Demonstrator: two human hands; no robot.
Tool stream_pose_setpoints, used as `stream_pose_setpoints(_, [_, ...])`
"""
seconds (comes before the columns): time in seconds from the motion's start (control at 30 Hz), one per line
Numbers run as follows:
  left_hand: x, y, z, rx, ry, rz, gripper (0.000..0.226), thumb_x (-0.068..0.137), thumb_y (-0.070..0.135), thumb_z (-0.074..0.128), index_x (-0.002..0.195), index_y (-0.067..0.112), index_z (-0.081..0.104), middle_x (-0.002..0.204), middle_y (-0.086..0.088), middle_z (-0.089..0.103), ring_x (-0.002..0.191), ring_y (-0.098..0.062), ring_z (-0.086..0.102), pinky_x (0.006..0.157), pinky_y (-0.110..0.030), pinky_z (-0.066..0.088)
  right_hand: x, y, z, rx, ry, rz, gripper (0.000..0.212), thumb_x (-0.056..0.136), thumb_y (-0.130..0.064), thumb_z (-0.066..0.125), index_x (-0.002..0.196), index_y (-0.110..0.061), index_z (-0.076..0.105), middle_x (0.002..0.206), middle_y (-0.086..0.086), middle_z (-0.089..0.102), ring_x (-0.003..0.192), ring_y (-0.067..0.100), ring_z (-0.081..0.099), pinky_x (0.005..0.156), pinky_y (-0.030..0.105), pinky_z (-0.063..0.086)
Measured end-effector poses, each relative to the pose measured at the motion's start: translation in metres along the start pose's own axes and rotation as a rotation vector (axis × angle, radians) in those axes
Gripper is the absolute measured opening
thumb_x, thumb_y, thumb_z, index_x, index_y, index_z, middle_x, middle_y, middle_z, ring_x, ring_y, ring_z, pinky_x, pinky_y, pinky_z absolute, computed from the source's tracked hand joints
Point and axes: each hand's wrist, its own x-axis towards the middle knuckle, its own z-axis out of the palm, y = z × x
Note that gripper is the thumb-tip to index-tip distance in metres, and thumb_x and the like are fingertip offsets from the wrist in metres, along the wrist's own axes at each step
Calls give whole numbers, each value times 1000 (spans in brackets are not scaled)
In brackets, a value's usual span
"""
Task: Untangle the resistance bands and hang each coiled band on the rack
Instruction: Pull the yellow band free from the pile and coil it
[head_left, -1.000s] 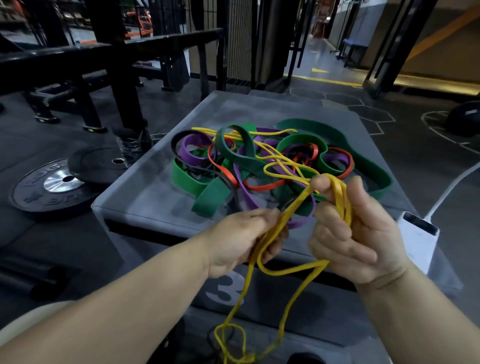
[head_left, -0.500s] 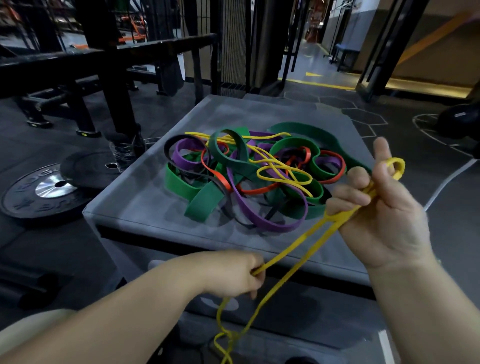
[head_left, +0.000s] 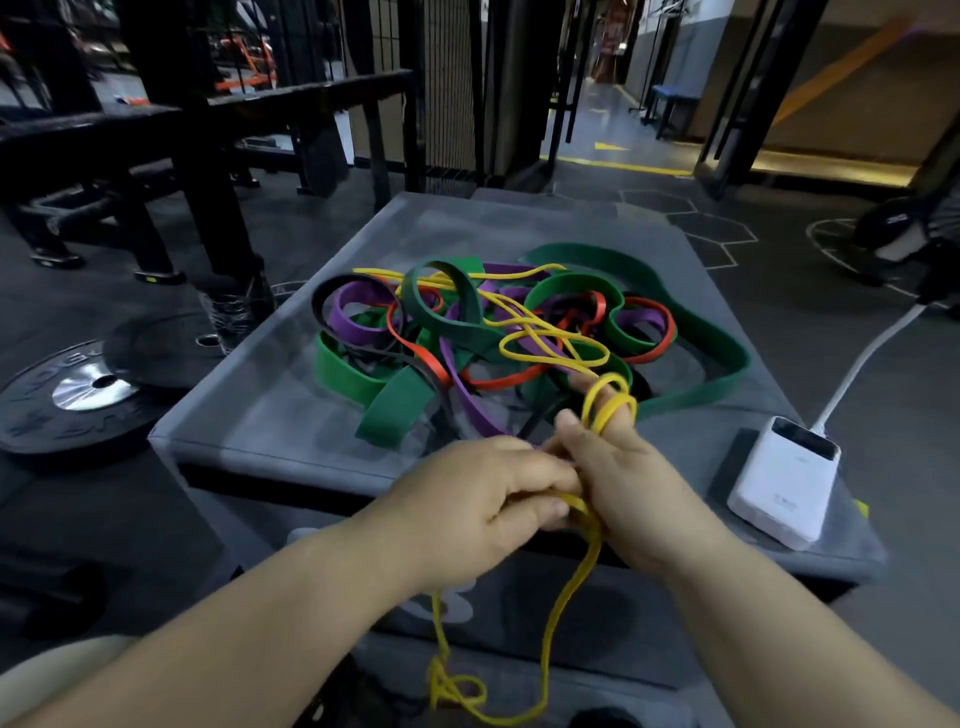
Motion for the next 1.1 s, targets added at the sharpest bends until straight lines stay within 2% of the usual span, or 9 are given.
stream_pose_setpoints(0.07, [-2,1,-3,-32,116,-44,23,86,39,63,103,40,47,78,19,60,73,1,56,67,-22,45,-5,-3,4,-34,-60,104,19,104,-35,39,119,-27,46,54,1,56,40,14,50,39,23,40])
stream_pose_setpoints(0.2, [-1,-4,-14,-209,109,-132,48,80,17,76,97,37,35,85,9,63,73,-6,62,68,-27,52,-10,-11,3,3,-256,286,58,87,-66,34,77,-12,52,47,1,39,32,10,27,37,17,20])
stream_pose_setpoints(0.43, [0,-18,-39,209,-159,-331,26,88,39,66,77,29,44,68,6,49,59,-6,43,61,-30,38,-7,-14,-6,181,-289,244,40,80,-48,51,84,-8,54,43,-3,28,30,6,16,35,11,12])
stream_pose_setpoints(0.53, [-5,-28,-54,-20,-287,-368,15,93,28,62,81,25,53,72,4,57,66,-6,50,69,-27,42,-4,-16,-20,313,-234,241,38,81,-45,52,87,-9,62,42,-3,25,28,5,15,38,11,9])
stream_pose_setpoints(0.67, [-10,-28,-66,-504,-116,-297,15,93,22,51,96,13,64,75,6,61,75,-6,57,73,-19,50,-5,-16,-29,268,-331,340,48,86,-51,44,67,-14,68,39,-2,27,25,7,19,35,10,13])
stream_pose_setpoints(0.8, [0,-18,-49,-332,19,-171,18,89,31,52,93,37,69,78,12,60,72,1,54,68,-15,43,-6,-9,-18,267,-497,383,62,83,-66,35,81,-11,63,45,4,34,29,16,36,37,17,30])
stream_pose_setpoints(0.9, [5,-16,-36,-230,83,-110,20,86,35,53,95,49,65,94,15,64,94,3,58,83,-9,41,-7,-4,-13,312,-606,376,76,79,-80,28,80,-12,62,46,5,42,35,20,52,41,22,42])
stream_pose_setpoints(1.0, [7,-20,-28,-157,75,-91,21,89,36,52,102,49,64,99,8,60,104,-2,54,94,-11,37,-8,-2,-13,410,-707,345,69,74,-80,47,84,-13,62,46,2,45,36,18,54,40,22,44])
stream_pose_setpoints(1.1, [7,-19,-24,-221,138,-103,19,93,28,56,101,40,69,100,4,66,101,-3,59,90,-13,41,-8,2,-16,494,-786,346,41,80,-56,72,86,-16,62,47,-4,45,30,6,44,36,15,39])
